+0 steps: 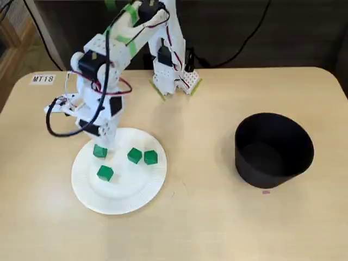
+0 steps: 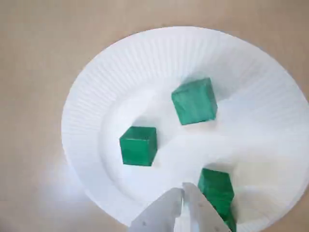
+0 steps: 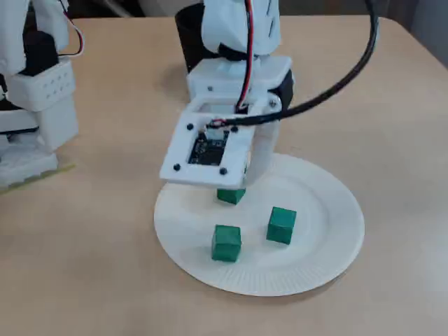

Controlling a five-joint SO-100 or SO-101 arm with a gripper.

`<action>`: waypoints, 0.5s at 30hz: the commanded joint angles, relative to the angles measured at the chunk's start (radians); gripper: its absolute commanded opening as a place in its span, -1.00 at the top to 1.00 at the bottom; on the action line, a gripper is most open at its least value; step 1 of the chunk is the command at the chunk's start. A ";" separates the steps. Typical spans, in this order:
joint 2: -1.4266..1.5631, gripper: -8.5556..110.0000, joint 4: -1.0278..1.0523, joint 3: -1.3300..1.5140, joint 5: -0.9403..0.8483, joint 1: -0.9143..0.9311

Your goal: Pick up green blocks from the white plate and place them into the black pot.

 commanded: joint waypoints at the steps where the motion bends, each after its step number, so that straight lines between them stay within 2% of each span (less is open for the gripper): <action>1: -0.015 0.64 -0.009 -0.051 -0.038 0.014; 5: -0.021 0.49 -0.032 -0.051 -0.054 0.014; 15: -0.074 0.38 -0.020 -0.051 -0.017 0.017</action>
